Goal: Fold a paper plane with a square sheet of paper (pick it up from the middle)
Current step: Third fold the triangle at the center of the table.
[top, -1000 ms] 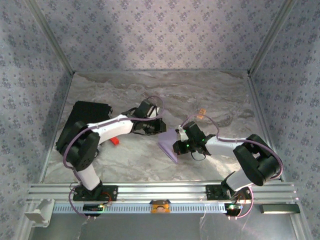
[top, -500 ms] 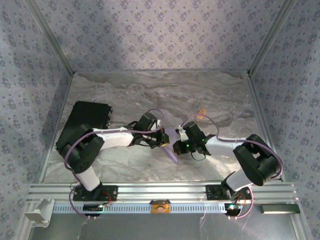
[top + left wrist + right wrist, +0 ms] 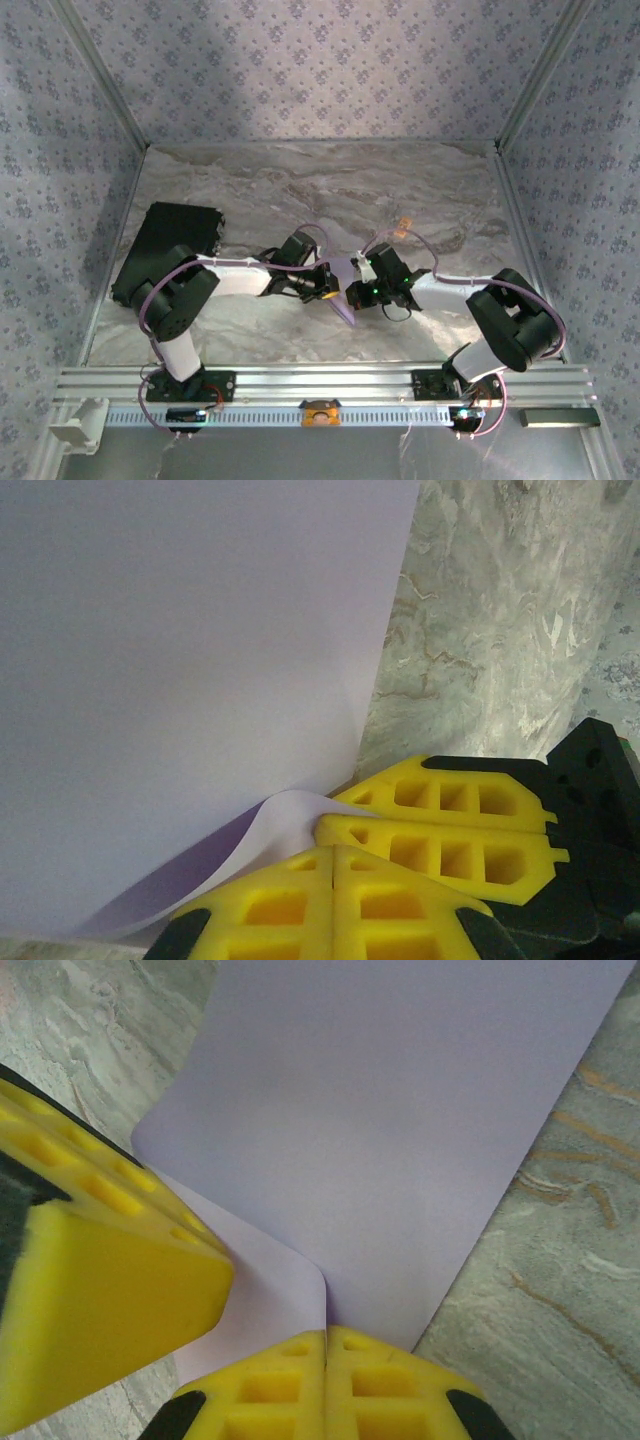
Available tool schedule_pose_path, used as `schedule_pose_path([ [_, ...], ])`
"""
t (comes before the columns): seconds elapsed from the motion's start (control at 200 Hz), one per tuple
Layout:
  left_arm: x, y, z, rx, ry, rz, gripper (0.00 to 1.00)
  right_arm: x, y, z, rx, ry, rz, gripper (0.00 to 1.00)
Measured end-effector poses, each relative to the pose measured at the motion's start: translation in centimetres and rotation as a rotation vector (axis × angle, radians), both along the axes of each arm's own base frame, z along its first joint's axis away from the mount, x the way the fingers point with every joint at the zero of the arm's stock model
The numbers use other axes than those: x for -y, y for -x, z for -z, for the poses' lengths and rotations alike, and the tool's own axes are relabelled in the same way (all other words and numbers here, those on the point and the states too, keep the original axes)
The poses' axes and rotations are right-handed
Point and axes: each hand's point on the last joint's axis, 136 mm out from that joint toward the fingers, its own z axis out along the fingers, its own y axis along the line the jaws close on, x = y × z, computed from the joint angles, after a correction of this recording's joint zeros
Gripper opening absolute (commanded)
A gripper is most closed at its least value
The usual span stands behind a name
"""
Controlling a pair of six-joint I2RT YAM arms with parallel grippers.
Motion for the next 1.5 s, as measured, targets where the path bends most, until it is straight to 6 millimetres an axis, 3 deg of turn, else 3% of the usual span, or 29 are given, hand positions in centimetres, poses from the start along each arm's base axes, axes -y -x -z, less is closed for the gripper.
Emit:
schedule_pose_path([
  [0.45,-1.2,0.6,2.3,-0.02,-0.066,-0.014,0.0,0.0,0.0,0.0,-0.004,-0.002,0.006,0.0],
  [0.66,-1.2,0.4,2.2,-0.008,-0.063,-0.011,0.03,0.0,0.0,0.0,-0.004,-0.002,0.005,0.0],
  [0.989,-1.0,0.0,-2.0,0.083,0.016,-0.025,0.03,0.0,0.0,0.0,-0.004,-0.001,0.005,0.0],
  [1.209,-1.2,1.8,0.3,0.03,-0.015,-0.011,0.01,0.0,0.0,0.0,-0.002,0.001,0.006,0.0],
  [1.499,-0.8,1.7,1.4,0.013,-0.014,-0.02,0.01,0.0,0.0,0.0,-0.002,0.0,0.006,0.0],
])
